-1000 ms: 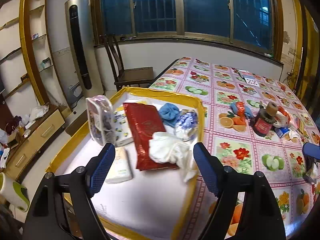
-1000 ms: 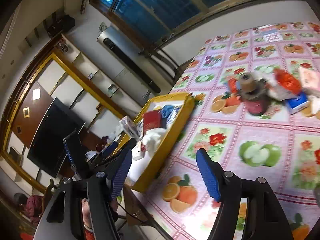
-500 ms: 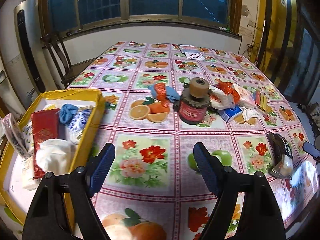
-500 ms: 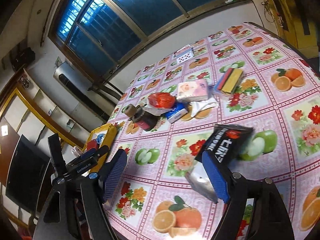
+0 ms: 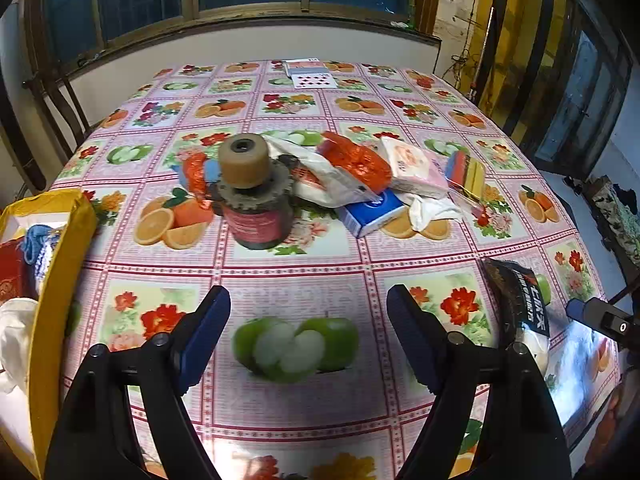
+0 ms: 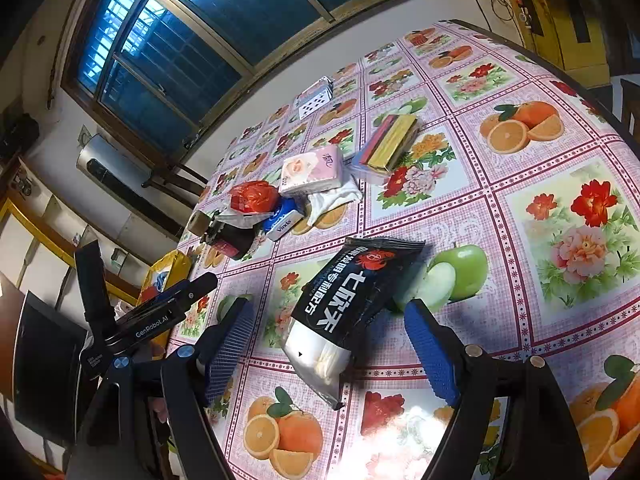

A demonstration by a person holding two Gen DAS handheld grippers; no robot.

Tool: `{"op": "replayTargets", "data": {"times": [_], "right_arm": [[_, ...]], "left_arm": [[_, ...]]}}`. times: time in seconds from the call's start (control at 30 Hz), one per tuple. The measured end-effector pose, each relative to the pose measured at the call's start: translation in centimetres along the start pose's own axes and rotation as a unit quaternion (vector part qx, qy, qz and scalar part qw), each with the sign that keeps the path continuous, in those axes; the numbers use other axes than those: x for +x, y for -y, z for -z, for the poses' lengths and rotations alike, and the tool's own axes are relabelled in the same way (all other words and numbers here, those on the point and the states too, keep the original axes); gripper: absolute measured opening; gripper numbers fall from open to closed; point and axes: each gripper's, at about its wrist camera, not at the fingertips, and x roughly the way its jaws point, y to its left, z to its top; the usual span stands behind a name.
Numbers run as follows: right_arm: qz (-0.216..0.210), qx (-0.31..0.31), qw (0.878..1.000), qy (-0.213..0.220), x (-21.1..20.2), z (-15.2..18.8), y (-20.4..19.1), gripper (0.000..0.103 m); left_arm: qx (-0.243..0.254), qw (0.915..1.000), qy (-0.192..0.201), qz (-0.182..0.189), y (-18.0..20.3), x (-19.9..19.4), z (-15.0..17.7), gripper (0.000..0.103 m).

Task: Organize soft objects
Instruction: 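Reach the right gripper to the striped sponge pack and grasp it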

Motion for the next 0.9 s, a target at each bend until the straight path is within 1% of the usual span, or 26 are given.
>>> {"op": "replayTargets", "data": {"times": [0.1,0.17,0.23,0.3,0.33,0.4,0.43,0.5,0.53,0.6,0.63,0.7,0.73,0.8,0.83,0.87,0.9], "right_arm": [[0.003,0.013,1.0,0.014,-0.5,-0.6,0.9,0.081],[0.019,0.021,0.999,0.017,-0.8,-1.4,1.4,0.081],[0.033,0.019,0.999,0.018,-0.6,-2.7,1.7,0.083],[0.06,0.015,0.998,0.016,0.2,-4.6,1.7,0.085],[0.065,0.013,0.998,0.013,0.7,-5.6,1.6,0.086],[0.06,0.005,0.998,0.002,2.2,-7.8,1.4,0.086],[0.071,0.007,0.997,-0.005,3.5,-9.3,1.4,0.086],[0.108,0.026,0.994,-0.022,5.9,-11.7,1.7,0.086],[0.12,0.034,0.992,-0.03,7.2,-12.6,1.9,0.086],[0.158,0.037,0.985,-0.055,10.2,-14.3,2.1,0.086],[0.182,0.035,0.98,-0.069,11.8,-14.9,2.2,0.086],[0.197,0.041,0.976,-0.083,13.9,-15.7,2.3,0.086],[0.201,0.044,0.975,-0.086,14.7,-16.1,2.5,0.086],[0.228,0.037,0.97,-0.075,15.7,-16.9,2.1,0.086],[0.232,0.035,0.969,-0.076,16.2,-17.3,1.9,0.086],[0.236,0.029,0.968,-0.083,16.9,-17.5,1.7,0.089],[0.25,0.009,0.964,-0.09,17.5,-17.6,1.2,0.089]], "left_arm": [[0.008,0.9994,-0.02,0.028,1.9,0.9,-0.1,0.081],[0.018,0.9984,-0.03,0.044,3.2,1.2,-0.2,0.081],[0.026,0.9974,-0.033,0.058,4.5,1.2,-0.3,0.081],[0.034,0.9962,-0.037,0.072,5.7,1.1,-0.2,0.081],[0.04,0.9956,-0.039,0.075,6.3,1.1,-0.2,0.081],[0.05,0.9952,-0.041,0.074,7.2,1.1,0.1,0.081],[0.054,0.995,-0.043,0.073,7.5,1.2,0.2,0.081],[0.06,0.9946,-0.047,0.07,7.9,1.3,0.4,0.081],[0.061,0.9946,-0.048,0.068,7.9,1.4,0.4,0.081],[0.062,0.9947,-0.051,0.064,7.9,1.6,0.6,0.081],[0.062,0.9947,-0.053,0.063,7.8,1.7,0.6,0.081],[0.06,0.9946,-0.057,0.063,7.5,2.1,0.6,0.081],[0.057,0.9948,-0.058,0.062,7.2,2.2,0.5,0.081],[0.049,0.9952,-0.06,0.06,6.8,2.6,0.2,0.081],[0.049,0.9951,-0.063,0.059,6.7,2.8,0.1,0.081],[0.051,0.9949,-0.065,0.059,6.8,2.9,-0.1,0.081],[0.054,0.9948,-0.064,0.058,6.9,2.9,-0.2,0.081]]}}
